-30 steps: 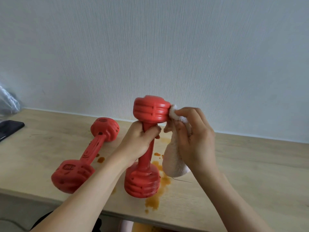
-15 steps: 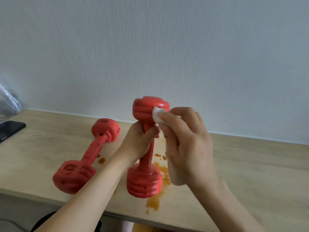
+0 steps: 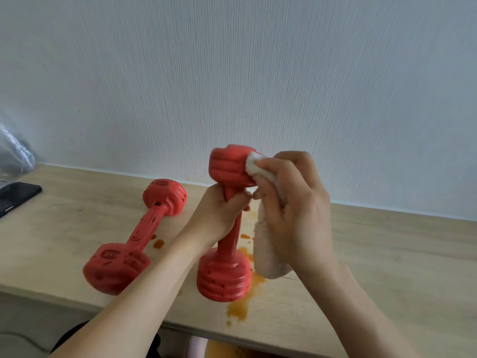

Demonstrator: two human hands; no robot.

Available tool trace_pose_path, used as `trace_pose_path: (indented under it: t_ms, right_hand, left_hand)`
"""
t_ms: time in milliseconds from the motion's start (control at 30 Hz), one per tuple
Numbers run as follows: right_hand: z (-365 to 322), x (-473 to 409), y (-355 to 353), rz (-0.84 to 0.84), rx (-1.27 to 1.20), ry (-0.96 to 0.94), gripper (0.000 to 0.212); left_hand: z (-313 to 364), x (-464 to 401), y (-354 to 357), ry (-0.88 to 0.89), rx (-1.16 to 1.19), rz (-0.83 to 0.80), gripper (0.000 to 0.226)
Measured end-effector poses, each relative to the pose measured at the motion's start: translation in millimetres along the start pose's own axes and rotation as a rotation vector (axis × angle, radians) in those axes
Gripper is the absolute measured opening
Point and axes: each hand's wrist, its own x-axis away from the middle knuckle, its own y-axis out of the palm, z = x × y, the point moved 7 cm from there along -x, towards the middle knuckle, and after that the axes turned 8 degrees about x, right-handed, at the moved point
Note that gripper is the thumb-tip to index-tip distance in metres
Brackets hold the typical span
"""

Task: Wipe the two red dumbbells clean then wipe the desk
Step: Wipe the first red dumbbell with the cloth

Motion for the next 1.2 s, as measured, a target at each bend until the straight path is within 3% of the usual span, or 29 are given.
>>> trace_pose_path:
  t_ms: [167, 300, 433, 533, 667, 767, 867, 967, 1067, 1200]
  right_hand:
    - [28.6, 0.0, -1.3, -0.04, -0.005, 0.207, 0.014]
    - [46.8, -3.4, -0.1, -0.115, -0.189, 0.388, 0.011]
    - [68.3, -0.5, 2.9, -0.188, -0.425, 0.526, 0.018]
    - [77.0, 5.3, 2.0, -0.18, -0.538, 0.614, 0.017]
    - [62.1, 2.1, -4.4, -0.146, -0.525, 0.531, 0.014]
    - [35.5, 0.8, -3.7, -0.128, -0.356, 0.378, 0.008]
    - [6.1, 2.0, -1.1, -0.066, -0.064, 0.103, 0.015]
    - [-4.1, 2.8, 1.8, -0.048, 0.062, -0.041, 0.021]
    - [8.2, 1.4, -3.3, -0.019, 0.061, -0.011, 0.014]
    - [19.8, 0.9, -1.0, -0.017, 0.04, 0.049, 0.009]
  left_hand:
    - [3.8, 3.3, 4.2, 0.006, 0.038, -0.082, 0.016]
    - [10.0, 9.1, 18.4, 0.008, 0.119, -0.266, 0.023]
    - [8.5, 9.1, 27.6, -0.027, 0.156, -0.429, 0.009]
    - [7.3, 6.3, 23.0, -0.017, 0.032, -0.372, 0.016]
    - [17.3, 9.2, 4.8, 0.183, -0.278, -0.071, 0.038]
    - [13.7, 4.9, -4.7, 0.163, -0.324, 0.037, 0.049]
    - [9.4, 0.0, -5.6, 0.095, -0.316, 0.024, 0.026]
    - [6.4, 0.0, -1.8, 0.075, -0.273, -0.026, 0.027]
    - [4.4, 0.0, -3.6, 0.078, -0.253, -0.01, 0.049]
    - [6.4, -0.6, -3.0, 0.091, -0.24, -0.004, 0.054]
